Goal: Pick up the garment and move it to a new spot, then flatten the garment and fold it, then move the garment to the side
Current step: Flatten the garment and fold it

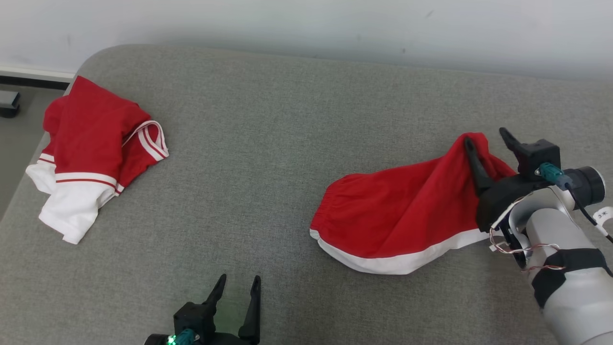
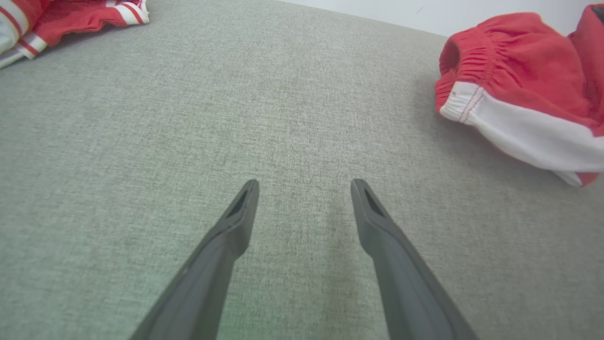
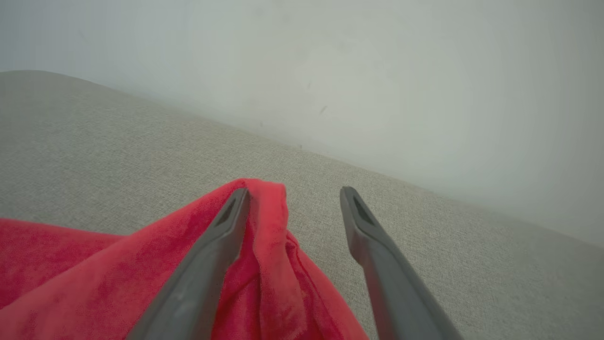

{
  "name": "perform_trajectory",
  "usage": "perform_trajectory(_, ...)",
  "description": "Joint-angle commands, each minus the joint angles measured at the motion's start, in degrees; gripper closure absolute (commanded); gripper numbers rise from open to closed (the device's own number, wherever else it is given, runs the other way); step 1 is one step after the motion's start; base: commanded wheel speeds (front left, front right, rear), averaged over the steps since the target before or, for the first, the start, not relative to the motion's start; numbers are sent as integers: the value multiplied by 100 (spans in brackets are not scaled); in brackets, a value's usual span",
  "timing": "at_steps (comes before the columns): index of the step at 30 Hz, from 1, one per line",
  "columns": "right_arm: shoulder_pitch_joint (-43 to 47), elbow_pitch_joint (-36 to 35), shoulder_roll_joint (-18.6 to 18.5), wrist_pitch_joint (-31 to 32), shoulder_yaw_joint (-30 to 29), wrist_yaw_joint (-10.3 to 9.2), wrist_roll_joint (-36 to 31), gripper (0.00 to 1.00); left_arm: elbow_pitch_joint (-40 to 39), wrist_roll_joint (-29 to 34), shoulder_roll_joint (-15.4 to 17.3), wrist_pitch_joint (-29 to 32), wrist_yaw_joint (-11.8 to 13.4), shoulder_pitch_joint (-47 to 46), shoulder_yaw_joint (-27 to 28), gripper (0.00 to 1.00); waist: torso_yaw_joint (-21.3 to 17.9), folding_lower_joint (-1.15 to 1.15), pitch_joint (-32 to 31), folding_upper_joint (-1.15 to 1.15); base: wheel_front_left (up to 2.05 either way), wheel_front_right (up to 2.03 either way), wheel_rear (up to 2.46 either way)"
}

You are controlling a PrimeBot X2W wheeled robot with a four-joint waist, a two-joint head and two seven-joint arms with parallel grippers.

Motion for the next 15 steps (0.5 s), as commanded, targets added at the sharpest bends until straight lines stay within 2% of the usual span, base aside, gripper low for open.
perform_trajectory(1, -86, 205, 190, -70, -297, 6, -187, 0, -44, 10, 3, -17, 56, -42, 48, 0, 21, -1, 11, -1, 0, 0, 0)
perform_trajectory(4, -7, 82, 299, -82, -606, 6, -288, 0, -65, 77, 3, -17, 74, 14, 138, 0, -112, -1, -63, -1, 0, 0, 0)
perform_trajectory(5, 273, -290, 445, -81, -935, 6, -321, 0, -117, 158, 3, -17, 75, 76, 269, 0, -270, -1, -151, -1, 0, 0, 0)
perform_trajectory(8, 852, -955, 634, -73, -1282, 6, -425, 0, -215, 245, 3, -17, 60, 197, 476, 0, -526, -1, -270, -1, 0, 0, 0)
perform_trajectory(15, 2219, -2045, 950, -75, -1703, 6, -553, 0, -392, 503, 2, -17, 21, 411, 950, 0, -1071, -1, -493, -1, 0, 0, 0)
